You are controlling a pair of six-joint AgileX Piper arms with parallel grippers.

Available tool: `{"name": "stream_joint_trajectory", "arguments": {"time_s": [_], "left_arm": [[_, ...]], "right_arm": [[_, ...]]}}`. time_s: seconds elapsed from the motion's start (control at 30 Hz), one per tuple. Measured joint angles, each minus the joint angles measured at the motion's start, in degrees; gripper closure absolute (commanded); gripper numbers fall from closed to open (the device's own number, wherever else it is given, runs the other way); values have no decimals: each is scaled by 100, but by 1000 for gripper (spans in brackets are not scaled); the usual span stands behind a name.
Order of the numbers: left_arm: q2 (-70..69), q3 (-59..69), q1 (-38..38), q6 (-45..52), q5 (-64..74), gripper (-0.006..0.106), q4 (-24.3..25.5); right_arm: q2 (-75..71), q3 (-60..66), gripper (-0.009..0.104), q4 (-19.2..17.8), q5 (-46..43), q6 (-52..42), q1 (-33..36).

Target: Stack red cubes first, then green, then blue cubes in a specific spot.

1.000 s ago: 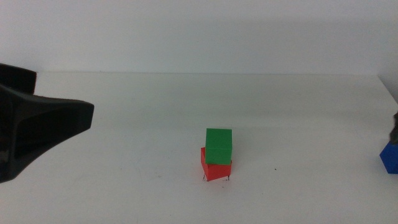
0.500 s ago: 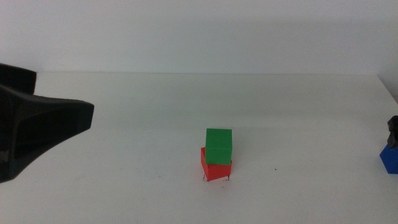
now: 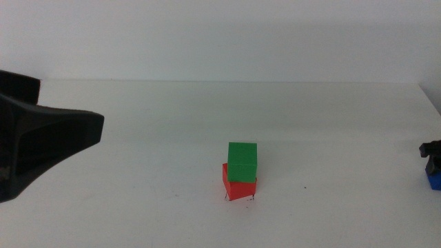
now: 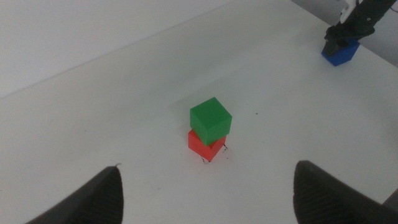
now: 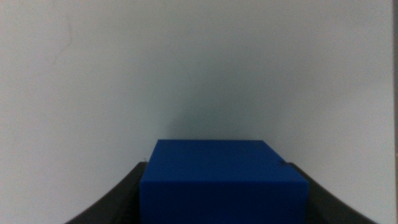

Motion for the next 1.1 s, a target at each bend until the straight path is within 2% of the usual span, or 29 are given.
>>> {"name": "stream_joint_trajectory", "arguments": {"time_s": [0.07,0.17,0.3,0.5,0.6,0.77,1.1], "left_arm": [[0,0,0,0,0,7,0],[0,0,0,0,0,7,0],[0,0,0,0,0,7,0],[0,0,0,0,0,7,0],[0,0,0,0,0,7,0],[0,0,0,0,0,7,0],[0,0,0,0,0,7,0]], "right_arm": [[-198,0,92,-27,127,29,117],[-774,-74,87,-40,474,415,659],[-1616,-674,87,-108,1249,1672,2168],[-1590,-2052,87,-1183,2722,4040,4548],[-1194,-2591,87,-1376,2913,4546,5300],[-441,-3263,87,-1364,2964,4779,5738],[341,-3470,87,-1084,2980,4944,5800]]}}
